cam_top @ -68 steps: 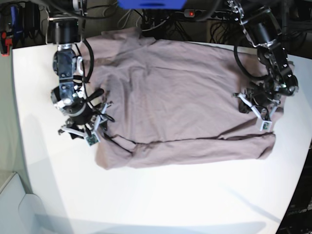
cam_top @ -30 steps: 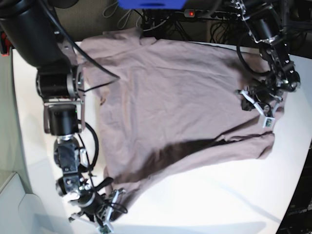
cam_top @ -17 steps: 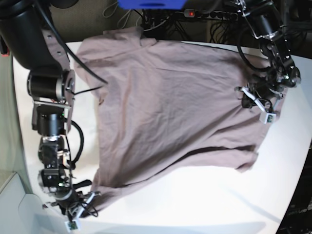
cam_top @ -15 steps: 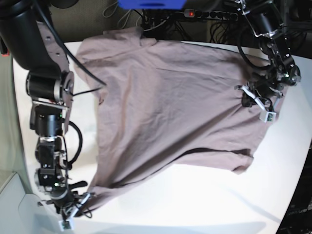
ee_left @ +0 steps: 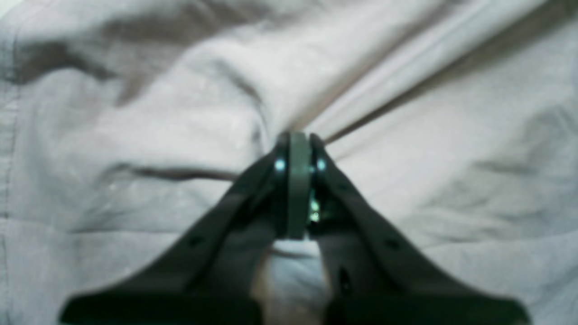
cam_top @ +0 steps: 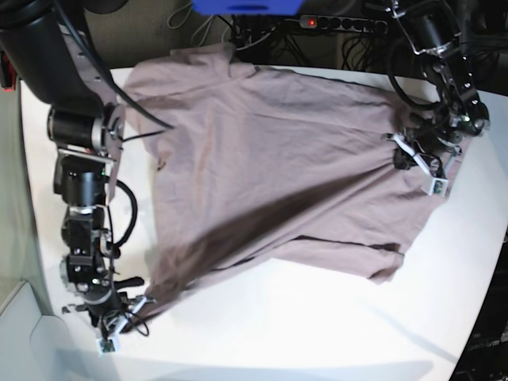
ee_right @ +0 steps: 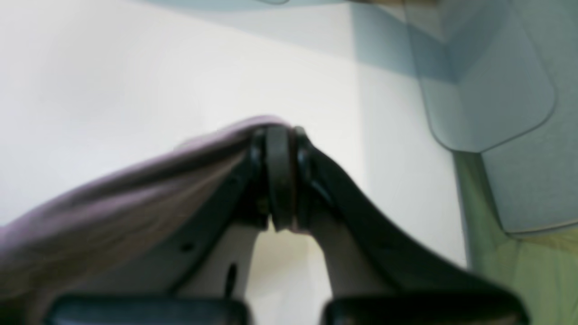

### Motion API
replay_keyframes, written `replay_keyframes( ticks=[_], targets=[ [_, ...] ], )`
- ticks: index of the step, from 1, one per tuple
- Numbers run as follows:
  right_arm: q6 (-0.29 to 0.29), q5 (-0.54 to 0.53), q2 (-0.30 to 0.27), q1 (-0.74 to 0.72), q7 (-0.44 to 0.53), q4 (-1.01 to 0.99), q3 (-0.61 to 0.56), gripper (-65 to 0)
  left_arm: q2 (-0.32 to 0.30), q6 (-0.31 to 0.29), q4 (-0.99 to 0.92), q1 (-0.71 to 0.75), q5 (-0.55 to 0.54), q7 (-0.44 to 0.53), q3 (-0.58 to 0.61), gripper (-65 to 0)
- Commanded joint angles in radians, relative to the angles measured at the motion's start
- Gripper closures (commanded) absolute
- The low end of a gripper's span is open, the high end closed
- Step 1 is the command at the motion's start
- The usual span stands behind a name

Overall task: Layout the t-shirt on the table in an organized manner, then fold the t-shirt properly
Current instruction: 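Release the hem and move the right gripper onto the shirt middle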

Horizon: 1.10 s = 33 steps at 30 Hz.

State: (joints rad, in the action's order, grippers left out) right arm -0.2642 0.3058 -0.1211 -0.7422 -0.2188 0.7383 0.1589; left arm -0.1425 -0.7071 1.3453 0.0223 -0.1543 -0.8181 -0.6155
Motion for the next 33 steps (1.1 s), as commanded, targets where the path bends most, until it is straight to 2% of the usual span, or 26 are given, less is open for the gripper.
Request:
replay_keyframes(
  ticks=[1, 4, 8, 11, 13, 16, 18, 22, 24, 27, 30, 33],
  targets=[
    [0.013, -0.006, -0.007, -0.033, 0.028, 0.017, 0.000, -0.9, -0.004, 0.009, 0.012, 0.023, 0.075, -0.103, -0.001, -0.1],
    [0.013, -0.006, -0.007, -0.026, 0.026, 0.017, 0.000, -11.3, -0.003, 0.009, 0.087, 0.029, 0.075, -0.123, -0.001, -0.1],
    [0.013, -0.006, -0.007, -0.003, 0.028, 0.045, 0.000, -28.2, -0.006, 0.009, 0.190, 0.028, 0.075, -0.189, -0.007, -0.1],
    [0.013, -0.006, -0.007, 0.060, 0.017, 0.151, 0.001, -32.4, -0.009, 0.009, 0.277, 0.028, 0.075, -0.214, -0.007, -0.1],
    [0.013, -0.006, 0.001, 0.128, -0.012, 0.272, 0.001, -32.6, -0.009, 0.009, 0.325, 0.026, 0.075, -0.214, -0.007, -0.1],
    [0.003, -0.006, 0.048, 0.235, -0.112, 0.476, 0.001, -32.7, -0.004, 0.009, 0.374, 0.020, 0.075, -0.214, -0.004, -0.1],
    [-0.054, -0.006, 0.090, 0.329, -0.204, 0.625, -0.002, -32.6, -0.003, 0.009, 0.394, -0.011, 0.075, -0.214, -0.002, -0.1],
    [-0.178, -0.006, 0.189, 0.485, -0.278, 0.798, -0.031, -31.8, -0.003, 0.009, 0.313, -0.101, 0.084, -0.206, -0.001, -0.1],
    [-0.186, -0.006, 0.238, 0.559, -0.285, 0.844, -0.055, -28.0, -0.010, 0.009, 0.216, -0.152, 0.086, -0.203, 0.001, -0.1],
    [-0.186, -0.006, 0.277, 0.640, -0.287, 0.857, -0.097, -17.7, -0.032, 0.009, 0.078, -0.223, 0.095, -0.188, 0.018, -0.1],
    [-0.186, -0.006, 0.278, 0.705, -0.287, 0.860, -0.155, -9.0, -0.050, 0.009, -0.022, -0.252, 0.134, -0.097, 0.081, -0.1],
    [-0.186, -0.006, 0.278, 0.761, -0.287, 0.866, -0.196, -7.2, -0.050, 0.009, -0.062, -0.258, 0.149, -0.042, 0.105, -0.4]
  ],
)
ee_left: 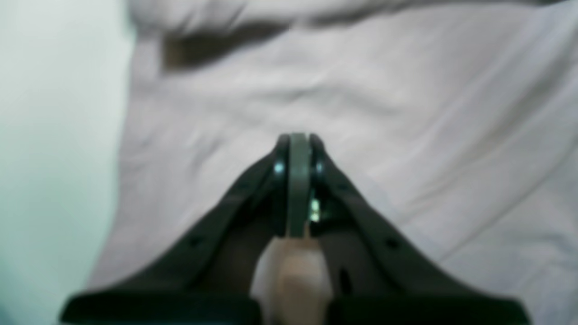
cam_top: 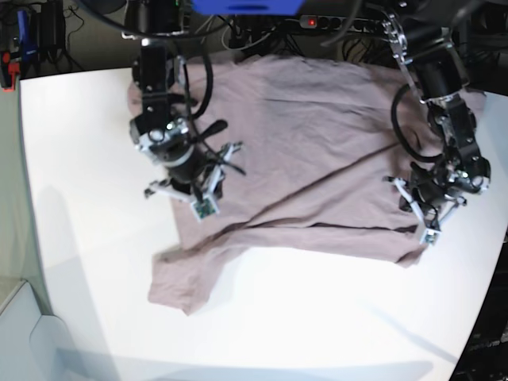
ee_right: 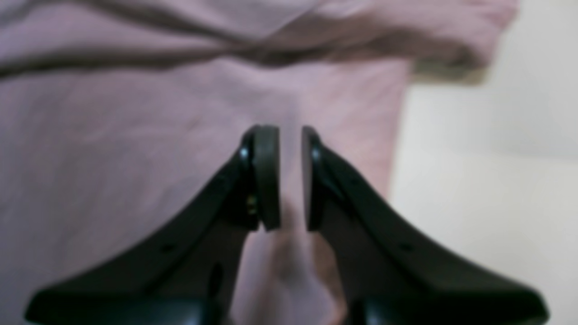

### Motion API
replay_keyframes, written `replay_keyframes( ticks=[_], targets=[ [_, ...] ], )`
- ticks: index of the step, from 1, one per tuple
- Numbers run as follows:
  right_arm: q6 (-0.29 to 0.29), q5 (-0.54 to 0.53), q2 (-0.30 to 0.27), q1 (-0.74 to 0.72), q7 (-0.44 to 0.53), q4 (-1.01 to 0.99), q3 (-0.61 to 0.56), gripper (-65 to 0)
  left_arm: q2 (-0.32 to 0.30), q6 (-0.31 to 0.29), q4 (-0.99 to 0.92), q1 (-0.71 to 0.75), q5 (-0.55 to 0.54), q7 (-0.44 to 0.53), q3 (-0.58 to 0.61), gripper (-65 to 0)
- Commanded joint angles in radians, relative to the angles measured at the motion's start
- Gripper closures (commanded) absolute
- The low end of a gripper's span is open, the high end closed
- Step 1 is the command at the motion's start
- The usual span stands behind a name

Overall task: Layout the t-shirt on the table in an organized manner, then fold the t-shirt properly
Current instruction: 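Release the hem and move the right gripper onto the shirt middle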

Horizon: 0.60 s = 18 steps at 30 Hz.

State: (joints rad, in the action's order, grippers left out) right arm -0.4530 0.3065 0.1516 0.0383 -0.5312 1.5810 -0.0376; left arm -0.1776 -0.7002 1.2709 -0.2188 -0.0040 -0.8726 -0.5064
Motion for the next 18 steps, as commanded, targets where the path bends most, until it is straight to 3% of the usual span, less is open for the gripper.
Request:
replay_keyframes(
  ticks=[1, 5, 11, 18],
  targets=[
    [0.003, -0.007, 0.005, -0.005, 0.026, 0.029, -0.006, -7.4, -0.010, 0.002, 0.013, -0.027, 0.002, 0.017, -0.004, -0.5],
    [0.003, -0.007, 0.005, 0.050, 0.026, 0.035, -0.009, -7.4, -0.012, 0.002, 0.005, -0.072, 0.003, 0.017, -0.008, -3.2],
    [0.003, -0.007, 0.005, 0.096, 0.026, 0.037, -0.049, -7.0, -0.030, 0.002, 0.002, -0.101, 0.005, 0.025, -0.004, -21.4],
    [0.003, -0.007, 0.005, 0.130, 0.026, 0.160, -0.216, -7.0, -0.041, 0.002, -0.102, -0.095, 0.005, 0.026, -0.005, -21.7]
  ],
)
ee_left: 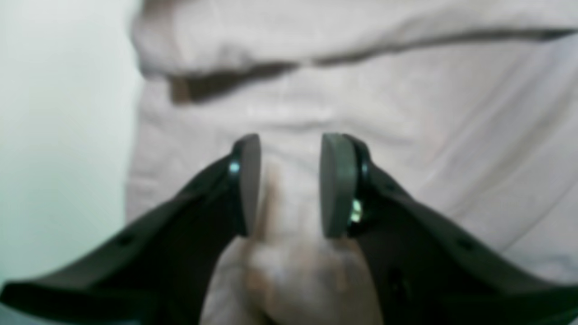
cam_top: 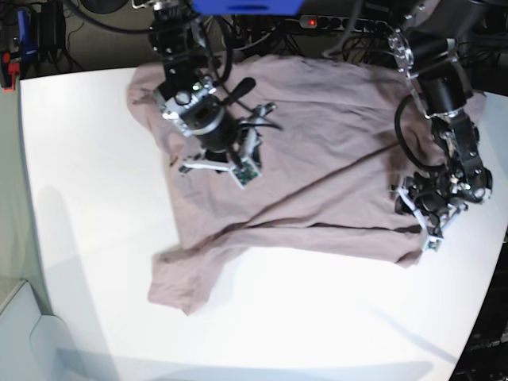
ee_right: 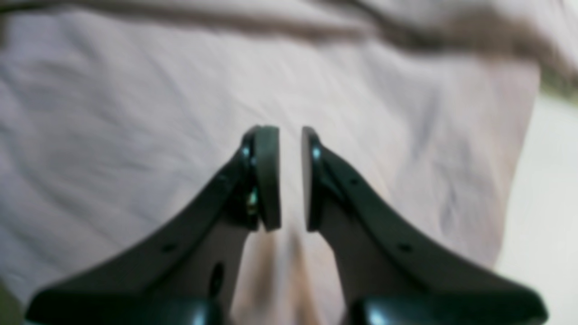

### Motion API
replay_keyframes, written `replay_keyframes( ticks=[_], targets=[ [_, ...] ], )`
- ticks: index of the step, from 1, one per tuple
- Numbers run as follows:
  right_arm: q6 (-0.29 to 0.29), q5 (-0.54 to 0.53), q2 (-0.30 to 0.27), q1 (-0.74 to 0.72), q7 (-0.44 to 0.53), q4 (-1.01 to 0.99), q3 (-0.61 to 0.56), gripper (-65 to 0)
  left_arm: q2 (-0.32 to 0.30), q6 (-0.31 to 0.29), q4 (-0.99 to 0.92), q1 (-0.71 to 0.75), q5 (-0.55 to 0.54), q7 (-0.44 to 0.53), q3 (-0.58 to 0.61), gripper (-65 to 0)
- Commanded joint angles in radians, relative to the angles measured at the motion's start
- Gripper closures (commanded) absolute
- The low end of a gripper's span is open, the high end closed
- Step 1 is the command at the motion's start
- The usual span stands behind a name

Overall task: Layout the t-shirt on the table in an organized manner, then fold the t-shirt properly
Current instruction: 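Release the hem and move the right gripper onto the shirt middle, then grasp the shirt fabric with both grippers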

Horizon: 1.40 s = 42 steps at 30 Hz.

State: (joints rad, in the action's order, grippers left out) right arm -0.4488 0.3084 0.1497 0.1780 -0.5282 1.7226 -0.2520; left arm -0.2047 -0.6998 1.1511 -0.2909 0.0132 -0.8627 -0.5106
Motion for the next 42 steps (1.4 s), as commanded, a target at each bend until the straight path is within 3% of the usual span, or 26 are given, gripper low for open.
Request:
replay_keyframes(
  ticks=[1, 8, 18, 24, 30, 36, 39, 42],
  targets=[
    [-0.002, -0.008, 0.007, -0.015, 0.024, 0.026, -0.033, -7.0, -0.017, 0.002, 0.007, -0.020, -0.012, 0.017, -0.001, -20.4],
    [-0.002, -0.010, 0.007, -0.056, 0.033, -0.046, -0.165, -7.0, -0.052, 0.002, -0.044, 0.055, -0.014, 0.017, -0.004, -8.1],
    [0.000, -0.012, 0.007, -0.171, 0.141, -0.293, -0.229, -7.0, -0.022, 0.002, 0.099, 0.269, -0.020, 0.004, -0.001, -7.8],
    [0.000, -0.012, 0.007, -0.240, 0.161, -0.381, -0.229, -7.0, -0.002, 0.002, 0.301, 0.362, -0.022, -0.105, 0.000, -7.8],
    [0.002, -0.087, 0.007, -0.242, 0.151, -0.416, -0.224, -7.0, 0.012, 0.002, 0.484, 0.368, -0.022, -0.174, -0.006, -8.0],
    [0.002, -0.090, 0.007, -0.196, 0.153, -0.416, -0.224, -7.0, 0.006, 0.002, 0.531, 0.345, -0.014, -0.172, -0.006, -8.1],
    [0.002, -0.097, 0.001, -0.194, 0.151, -0.413, -0.215, -7.0, -0.032, 0.002, 0.524, 0.328, -0.012, -0.172, -0.006, -10.4],
    [0.002, -0.096, 0.000, -0.193, 0.150, -0.411, -0.195, -6.9, -0.058, 0.002, 0.527, 0.328, -0.014, -0.171, -0.024, -23.5]
  ],
)
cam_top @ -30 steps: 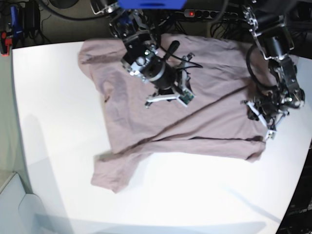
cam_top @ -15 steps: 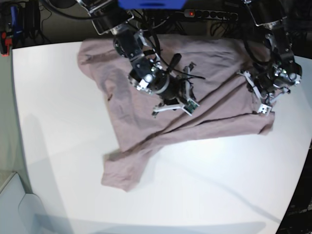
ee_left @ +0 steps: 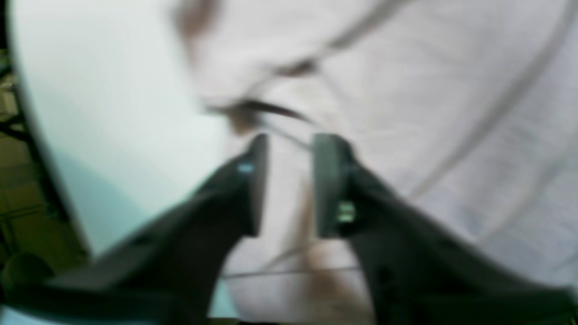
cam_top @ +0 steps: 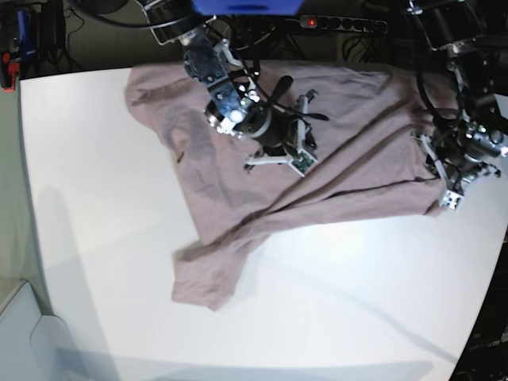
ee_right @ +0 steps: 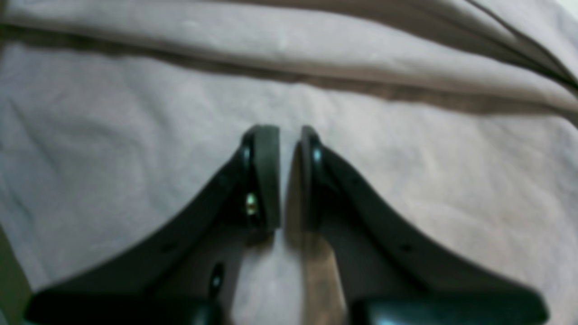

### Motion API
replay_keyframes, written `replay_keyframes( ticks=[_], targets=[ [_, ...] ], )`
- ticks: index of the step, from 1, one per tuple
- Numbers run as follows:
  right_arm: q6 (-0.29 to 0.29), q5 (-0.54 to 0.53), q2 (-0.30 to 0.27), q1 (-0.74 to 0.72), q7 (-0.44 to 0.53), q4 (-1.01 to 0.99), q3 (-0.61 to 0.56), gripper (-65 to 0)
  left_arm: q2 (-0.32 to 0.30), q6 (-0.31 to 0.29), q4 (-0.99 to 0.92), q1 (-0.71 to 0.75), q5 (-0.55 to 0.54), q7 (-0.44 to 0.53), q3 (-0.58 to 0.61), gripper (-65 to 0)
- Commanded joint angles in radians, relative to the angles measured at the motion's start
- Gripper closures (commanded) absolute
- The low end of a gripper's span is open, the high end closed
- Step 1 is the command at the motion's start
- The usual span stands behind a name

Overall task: Layout the t-shirt on the table in an organized manner, then fold the t-shirt properly
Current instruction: 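Grasp the shirt fabric with both grippers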

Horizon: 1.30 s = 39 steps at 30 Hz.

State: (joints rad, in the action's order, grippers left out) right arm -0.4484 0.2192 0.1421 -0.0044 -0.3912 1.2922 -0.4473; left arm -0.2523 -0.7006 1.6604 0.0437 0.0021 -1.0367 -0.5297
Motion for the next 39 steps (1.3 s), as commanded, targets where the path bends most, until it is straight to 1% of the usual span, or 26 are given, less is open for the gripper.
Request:
replay_keyframes(
  ticks=[1, 2, 3, 4, 5, 7, 10, 15, 18, 21, 23, 27, 30, 37, 39],
  targets=[
    [0.001, -0.007, 0.008, -0.010, 0.013, 0.019, 0.009, -6.9, -0.014, 0.002, 0.019, -0.008, -0.007, 0.003, -0.031, -29.5],
    [0.001, -0.007, 0.008, -0.010, 0.013, 0.017, 0.011, -6.9, -0.012, 0.002, 0.017, -0.009, -0.009, 0.005, -0.056, -34.5],
    [0.001, -0.007, 0.008, -0.009, 0.013, 0.017, 0.015, -6.9, -0.012, 0.002, 0.016, -0.018, -0.009, 0.020, -0.077, -40.5],
    [0.001, -0.007, 0.008, -0.009, 0.013, 0.017, 0.015, -6.9, -0.012, 0.002, 0.014, -0.026, -0.009, 0.043, -0.096, -45.0],
    [0.001, -0.007, 0.008, -0.004, 0.013, 0.017, 0.015, -6.9, -0.011, 0.002, 0.011, -0.028, -0.009, 0.071, -0.111, -48.3],
    [0.001, -0.007, 0.008, -0.004, 0.013, 0.019, 0.015, -6.9, -0.011, 0.002, -0.001, -0.028, -0.009, 0.112, -0.135, -50.7],
    [0.001, -0.007, 0.008, -0.003, 0.013, 0.016, 0.015, -6.9, -0.009, 0.002, -0.056, -0.038, -0.011, 0.155, -0.165, -50.7],
    [0.001, -0.007, 0.008, -0.003, 0.013, 0.016, 0.015, -6.9, -0.009, 0.002, -0.184, -0.078, -0.011, 0.212, -0.168, -50.7],
    [0.001, -0.007, 0.008, -0.003, 0.013, 0.016, 0.015, -6.9, 0.000, 0.002, -0.207, -0.078, -0.015, 0.250, -0.168, -50.7],
    [0.001, -0.007, 0.008, -0.003, 0.013, 0.014, 0.015, -6.9, 0.017, 0.002, -0.213, -0.078, -0.046, 0.290, -0.168, -50.7],
    [0.001, -0.007, 0.008, -0.003, 0.013, 0.016, 0.015, -6.9, 0.020, 0.002, -0.213, -0.078, -0.052, 0.293, -0.168, -49.7],
    [0.001, -0.007, 0.008, -0.003, 0.013, 0.016, 0.015, -6.9, 0.023, 0.002, -0.214, -0.080, -0.050, 0.298, -0.168, -42.1],
    [0.001, -0.007, 0.008, -0.003, 0.013, 0.016, 0.015, -6.9, 0.023, 0.002, -0.214, -0.084, -0.050, 0.301, -0.168, -39.1],
    [0.001, -0.007, 0.008, -0.003, 0.013, 0.016, 0.015, -6.9, 0.017, 0.002, -0.282, -0.115, -0.043, 0.301, -0.168, -40.4],
    [0.001, -0.007, 0.008, -0.003, 0.013, 0.016, 0.015, -6.9, 0.018, 0.002, -0.291, -0.118, -0.043, 0.301, -0.186, -40.4]
  ],
)
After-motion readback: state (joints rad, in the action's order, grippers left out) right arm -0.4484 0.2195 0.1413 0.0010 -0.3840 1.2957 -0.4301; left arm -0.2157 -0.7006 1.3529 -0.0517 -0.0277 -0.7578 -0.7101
